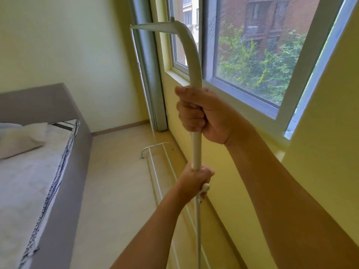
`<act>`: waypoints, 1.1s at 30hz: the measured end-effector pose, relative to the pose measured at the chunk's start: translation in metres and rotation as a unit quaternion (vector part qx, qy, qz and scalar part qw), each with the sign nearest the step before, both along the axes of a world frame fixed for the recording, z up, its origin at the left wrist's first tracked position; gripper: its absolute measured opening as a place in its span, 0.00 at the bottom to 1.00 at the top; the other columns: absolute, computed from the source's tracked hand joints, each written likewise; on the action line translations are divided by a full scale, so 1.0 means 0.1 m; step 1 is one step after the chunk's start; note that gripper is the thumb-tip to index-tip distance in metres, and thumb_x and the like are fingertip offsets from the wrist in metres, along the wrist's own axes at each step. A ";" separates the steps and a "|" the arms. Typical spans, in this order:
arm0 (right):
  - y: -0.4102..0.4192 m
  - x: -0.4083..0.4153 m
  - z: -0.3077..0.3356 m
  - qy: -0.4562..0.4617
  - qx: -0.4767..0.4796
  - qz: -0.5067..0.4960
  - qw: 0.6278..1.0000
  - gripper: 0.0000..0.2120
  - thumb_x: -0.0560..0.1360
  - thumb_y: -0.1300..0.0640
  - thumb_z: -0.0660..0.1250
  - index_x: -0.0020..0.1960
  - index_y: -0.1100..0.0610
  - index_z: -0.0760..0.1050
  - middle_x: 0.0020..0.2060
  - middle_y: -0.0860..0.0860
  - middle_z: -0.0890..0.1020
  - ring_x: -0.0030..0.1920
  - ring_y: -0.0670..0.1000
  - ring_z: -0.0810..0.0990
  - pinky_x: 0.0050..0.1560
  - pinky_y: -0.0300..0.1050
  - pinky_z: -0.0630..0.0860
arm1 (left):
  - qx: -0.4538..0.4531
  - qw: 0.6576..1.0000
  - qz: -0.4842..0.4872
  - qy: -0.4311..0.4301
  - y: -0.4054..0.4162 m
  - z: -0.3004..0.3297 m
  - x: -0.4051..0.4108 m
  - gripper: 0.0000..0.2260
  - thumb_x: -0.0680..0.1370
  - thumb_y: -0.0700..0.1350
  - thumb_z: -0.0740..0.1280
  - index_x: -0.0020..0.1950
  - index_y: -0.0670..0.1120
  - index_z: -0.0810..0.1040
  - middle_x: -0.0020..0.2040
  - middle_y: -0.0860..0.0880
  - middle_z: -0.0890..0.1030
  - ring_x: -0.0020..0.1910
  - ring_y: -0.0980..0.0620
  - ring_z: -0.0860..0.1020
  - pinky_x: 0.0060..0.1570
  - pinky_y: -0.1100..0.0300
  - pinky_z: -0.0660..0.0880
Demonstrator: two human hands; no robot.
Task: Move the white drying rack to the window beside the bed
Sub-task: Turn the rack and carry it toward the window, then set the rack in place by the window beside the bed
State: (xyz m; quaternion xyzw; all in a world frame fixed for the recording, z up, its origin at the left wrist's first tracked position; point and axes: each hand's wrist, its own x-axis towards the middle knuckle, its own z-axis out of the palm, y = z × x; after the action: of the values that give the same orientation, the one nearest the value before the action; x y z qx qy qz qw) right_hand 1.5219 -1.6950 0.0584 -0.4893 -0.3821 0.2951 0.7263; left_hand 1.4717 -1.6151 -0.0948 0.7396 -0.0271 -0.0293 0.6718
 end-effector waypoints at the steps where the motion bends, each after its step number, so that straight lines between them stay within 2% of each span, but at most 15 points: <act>1: 0.03 0.02 -0.01 0.002 0.004 0.005 1.000 0.21 0.77 0.53 0.63 0.33 0.52 0.54 0.21 0.45 0.60 0.22 0.47 0.54 0.23 0.41 0.52 | -0.002 1.000 -0.003 -0.003 0.02 0.00 0.02 0.10 0.71 0.40 0.62 0.29 0.40 0.69 0.25 0.46 0.67 0.21 0.50 0.67 0.23 0.61 0.70; 3: 0.10 0.08 -0.03 0.008 0.022 0.001 1.000 0.21 0.77 0.54 0.64 0.33 0.52 0.53 0.22 0.45 0.60 0.22 0.47 0.53 0.23 0.42 0.51 | -0.008 1.000 0.009 -0.006 0.06 -0.02 0.09 0.09 0.68 0.39 0.62 0.28 0.38 0.70 0.24 0.47 0.67 0.20 0.50 0.66 0.23 0.60 0.68; 6: 0.16 0.13 -0.07 0.019 0.054 -0.037 0.998 0.21 0.76 0.55 0.66 0.29 0.50 0.59 0.22 0.44 0.60 0.21 0.45 0.54 0.21 0.39 0.52 | -0.017 1.000 0.000 0.007 0.09 -0.02 0.17 0.08 0.67 0.38 0.62 0.30 0.33 0.72 0.26 0.46 0.68 0.19 0.49 0.66 0.23 0.59 0.67; 11: 0.11 0.27 -0.08 0.030 0.073 -0.053 0.995 0.19 0.76 0.54 0.66 0.28 0.49 0.64 0.21 0.44 0.61 0.20 0.44 0.55 0.20 0.37 0.55 | -0.025 0.999 -0.033 0.023 0.10 -0.06 0.33 0.14 0.68 0.38 0.63 0.29 0.28 0.65 0.29 0.45 0.69 0.19 0.50 0.66 0.23 0.59 0.67; 21: 0.31 0.45 -0.08 0.012 0.079 -0.065 0.995 0.19 0.77 0.55 0.66 0.29 0.49 0.65 0.21 0.43 0.64 0.20 0.43 0.57 0.20 0.35 0.57 | -0.031 0.999 -0.029 0.026 0.31 -0.11 0.62 0.11 0.66 0.37 0.62 0.27 0.33 0.66 0.24 0.47 0.67 0.17 0.50 0.66 0.22 0.62 0.66; 24: 0.37 0.53 -0.05 0.021 0.074 -0.076 0.994 0.20 0.78 0.56 0.66 0.29 0.49 0.65 0.21 0.43 0.64 0.20 0.44 0.57 0.20 0.36 0.57 | -0.027 0.999 -0.030 0.036 0.37 -0.08 0.72 0.07 0.64 0.38 0.61 0.27 0.39 0.66 0.22 0.47 0.66 0.17 0.50 0.67 0.22 0.63 0.66; 27: 0.39 0.64 -0.06 0.016 0.071 -0.086 0.994 0.20 0.78 0.56 0.65 0.30 0.51 0.64 0.20 0.44 0.64 0.20 0.44 0.58 0.21 0.37 0.57 | -0.023 0.998 -0.039 0.044 0.41 -0.07 0.82 0.08 0.63 0.38 0.61 0.26 0.43 0.65 0.23 0.46 0.66 0.18 0.50 0.67 0.22 0.62 0.66; 33: 0.62 0.90 -0.07 0.009 0.081 -0.094 0.992 0.19 0.78 0.56 0.66 0.30 0.51 0.64 0.20 0.43 0.64 0.20 0.44 0.58 0.20 0.37 0.57 | -0.019 0.998 -0.047 0.048 0.62 -0.08 1.10 0.08 0.64 0.36 0.60 0.26 0.43 0.65 0.20 0.49 0.65 0.17 0.51 0.66 0.22 0.60 0.64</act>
State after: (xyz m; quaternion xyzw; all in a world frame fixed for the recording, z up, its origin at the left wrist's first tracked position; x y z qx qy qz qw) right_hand 1.6123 -1.6330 0.0510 -0.4598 -0.3504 0.1979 0.7916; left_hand 1.5821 -1.5529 -0.1024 0.7221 -0.0307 -0.0959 0.6844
